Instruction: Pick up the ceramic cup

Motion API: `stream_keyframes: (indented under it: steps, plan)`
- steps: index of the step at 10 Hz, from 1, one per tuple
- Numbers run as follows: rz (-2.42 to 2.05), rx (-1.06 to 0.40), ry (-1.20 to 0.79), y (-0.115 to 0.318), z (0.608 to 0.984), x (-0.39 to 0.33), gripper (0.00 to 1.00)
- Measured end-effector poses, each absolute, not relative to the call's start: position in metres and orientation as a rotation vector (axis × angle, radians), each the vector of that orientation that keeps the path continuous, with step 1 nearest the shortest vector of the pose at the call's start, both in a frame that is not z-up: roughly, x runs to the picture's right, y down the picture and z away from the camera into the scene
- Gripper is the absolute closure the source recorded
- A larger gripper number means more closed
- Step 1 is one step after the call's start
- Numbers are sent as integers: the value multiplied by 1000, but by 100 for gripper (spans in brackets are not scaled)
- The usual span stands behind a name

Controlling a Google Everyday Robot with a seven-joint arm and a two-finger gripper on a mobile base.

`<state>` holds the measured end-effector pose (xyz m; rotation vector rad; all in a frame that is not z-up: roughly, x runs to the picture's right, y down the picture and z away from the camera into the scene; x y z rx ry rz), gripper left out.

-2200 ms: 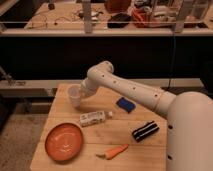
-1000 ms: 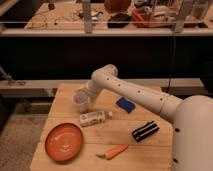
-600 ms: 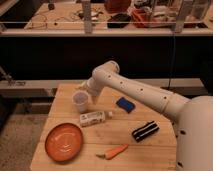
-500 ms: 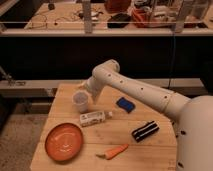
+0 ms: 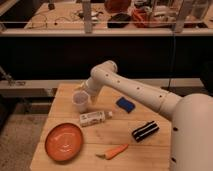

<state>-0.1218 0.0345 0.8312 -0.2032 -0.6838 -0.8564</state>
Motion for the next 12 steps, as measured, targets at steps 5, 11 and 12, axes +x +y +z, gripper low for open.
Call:
stream_keyframes:
  steps: [5, 11, 12]
  plan:
    - [-857, -220, -699, 38, 842, -125, 20]
    - [-869, -237, -713, 44, 852, -128, 20]
    - [-871, -240, -713, 44, 854, -128, 20]
